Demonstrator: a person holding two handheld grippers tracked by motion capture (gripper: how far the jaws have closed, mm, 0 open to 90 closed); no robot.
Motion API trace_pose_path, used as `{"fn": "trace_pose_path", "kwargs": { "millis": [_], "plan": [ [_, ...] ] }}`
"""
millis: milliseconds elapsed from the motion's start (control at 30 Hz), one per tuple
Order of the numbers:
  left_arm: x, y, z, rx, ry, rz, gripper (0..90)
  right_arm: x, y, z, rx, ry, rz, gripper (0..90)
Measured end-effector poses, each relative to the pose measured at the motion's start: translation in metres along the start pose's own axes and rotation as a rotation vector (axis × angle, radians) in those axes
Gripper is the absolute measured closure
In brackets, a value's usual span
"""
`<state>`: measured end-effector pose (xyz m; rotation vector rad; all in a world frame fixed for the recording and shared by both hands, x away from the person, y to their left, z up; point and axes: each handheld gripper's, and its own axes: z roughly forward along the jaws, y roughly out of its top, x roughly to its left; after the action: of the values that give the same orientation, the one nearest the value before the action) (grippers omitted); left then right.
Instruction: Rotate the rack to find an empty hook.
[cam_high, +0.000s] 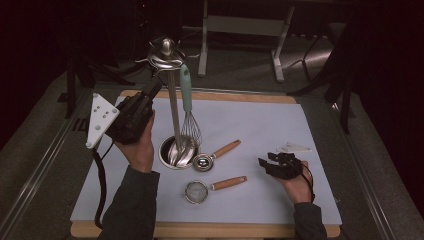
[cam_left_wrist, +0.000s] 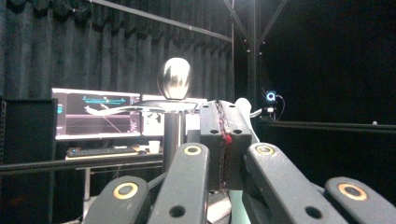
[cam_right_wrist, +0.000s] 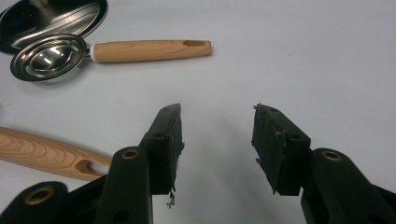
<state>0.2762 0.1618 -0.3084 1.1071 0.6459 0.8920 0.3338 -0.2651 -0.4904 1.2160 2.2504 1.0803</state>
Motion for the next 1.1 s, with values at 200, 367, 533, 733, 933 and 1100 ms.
{"fn": "trace_pose_path", "kwargs": {
  "millis": [200, 367, 533, 733, 933, 1100],
  "plan": [
    [0.001, 0.001, 0.002, -0.008, 0.007, -0.006, 89.6, -0.001, -0.001, 0.0, -0.003, 0.002, 0.007, 51.7],
    [0.001, 0.003, 0.001, -0.013, 0.02, 0.007, 89.6, -0.001, -0.002, 0.0, 0.0, 0.004, 0.006, 51.7],
    [0.002, 0.003, 0.001, -0.013, 0.029, 0.014, 89.6, -0.001, -0.002, 0.0, 0.001, 0.003, 0.011, 51.7],
    [0.006, 0.004, 0.0, -0.015, 0.043, 0.008, 89.6, -0.001, -0.002, 0.001, 0.003, 0.005, 0.01, 51.7],
    [0.014, 0.005, -0.001, -0.011, 0.065, 0.002, 89.6, -0.001, -0.003, 0.001, 0.006, 0.005, 0.013, 51.7],
    [0.021, 0.007, 0.0, -0.005, 0.082, -0.007, 89.6, -0.002, -0.004, 0.001, 0.006, 0.006, 0.016, 51.7]
  ]
}}
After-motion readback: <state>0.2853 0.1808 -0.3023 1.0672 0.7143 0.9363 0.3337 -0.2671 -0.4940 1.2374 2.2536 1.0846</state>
